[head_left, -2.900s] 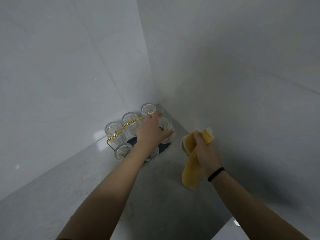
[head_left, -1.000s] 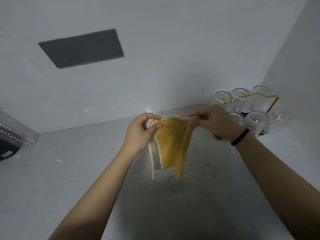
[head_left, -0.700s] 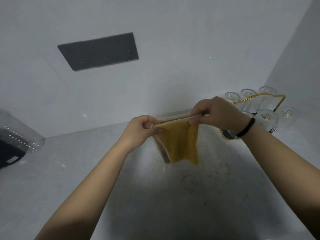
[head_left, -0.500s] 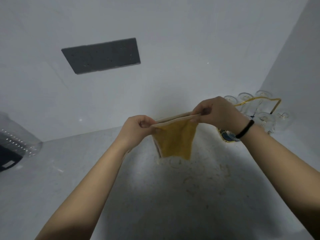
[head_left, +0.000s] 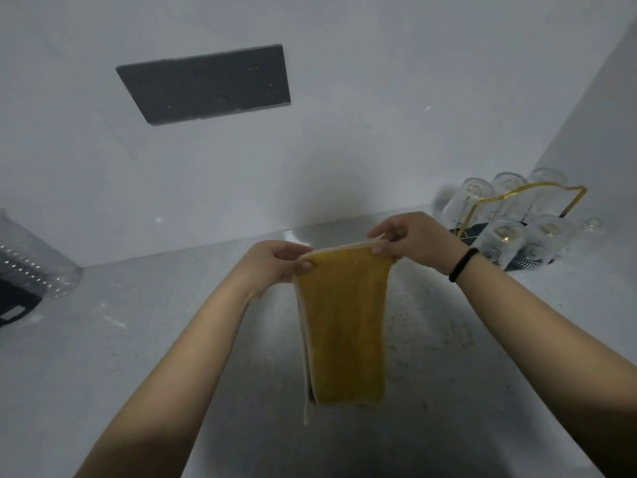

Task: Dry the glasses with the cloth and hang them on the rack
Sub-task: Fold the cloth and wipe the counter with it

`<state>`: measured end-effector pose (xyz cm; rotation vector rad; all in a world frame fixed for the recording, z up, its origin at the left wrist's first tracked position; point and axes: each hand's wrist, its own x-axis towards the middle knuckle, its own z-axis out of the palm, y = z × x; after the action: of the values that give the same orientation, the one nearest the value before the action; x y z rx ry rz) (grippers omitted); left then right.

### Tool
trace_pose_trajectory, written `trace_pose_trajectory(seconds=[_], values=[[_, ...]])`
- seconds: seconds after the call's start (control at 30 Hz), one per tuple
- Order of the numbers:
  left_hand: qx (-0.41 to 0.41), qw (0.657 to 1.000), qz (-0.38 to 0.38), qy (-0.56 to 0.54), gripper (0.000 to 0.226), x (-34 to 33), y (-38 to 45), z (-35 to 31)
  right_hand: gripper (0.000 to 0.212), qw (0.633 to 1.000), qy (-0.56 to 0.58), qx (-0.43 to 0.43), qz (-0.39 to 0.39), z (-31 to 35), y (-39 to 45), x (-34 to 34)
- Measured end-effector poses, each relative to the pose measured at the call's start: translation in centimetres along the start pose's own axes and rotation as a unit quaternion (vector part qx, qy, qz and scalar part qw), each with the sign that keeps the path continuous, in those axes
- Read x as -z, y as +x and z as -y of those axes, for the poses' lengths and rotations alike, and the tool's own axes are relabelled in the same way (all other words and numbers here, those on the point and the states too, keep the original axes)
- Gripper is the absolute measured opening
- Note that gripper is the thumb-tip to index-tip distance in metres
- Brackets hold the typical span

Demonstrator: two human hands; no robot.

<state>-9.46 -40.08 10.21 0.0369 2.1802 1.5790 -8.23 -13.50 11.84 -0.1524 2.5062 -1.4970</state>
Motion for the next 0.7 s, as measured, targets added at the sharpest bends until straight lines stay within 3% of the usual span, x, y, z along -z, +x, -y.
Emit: trace_pose_trajectory(seconds=[0.13,0.23,0.4,0.57,0.7], values=[[0.025,0.987,-0.073,0.142,0.025,-2.1,4.7,5.3,0.024,0.988,-0.15,-0.047,-0.012,-4.9,4.7,-4.1],[0.046,0.981,-0.077,0.172,0.02,-3.1,6.0,8.8,0.023,0.981,-0.177,-0.077,0.011,-7.9,6.3,-6.3],[0.033,0.976,0.001,0.216,0.007,-3.2,4.9,11.9,0.021,0.973,-0.181,-0.087,0.111,-11.0,5.4,-6.8],[0.037,0.959,0.084,0.267,0.007,-4.8,1.5,14.6,0.021,0.935,-0.203,-0.124,0.263,-12.9,1.1,-8.3],[0.056,0.965,0.086,0.241,0.012,-6.2,-1.0,16.1,0.023,0.932,-0.228,-0.118,0.255,-14.2,-2.0,-9.7]])
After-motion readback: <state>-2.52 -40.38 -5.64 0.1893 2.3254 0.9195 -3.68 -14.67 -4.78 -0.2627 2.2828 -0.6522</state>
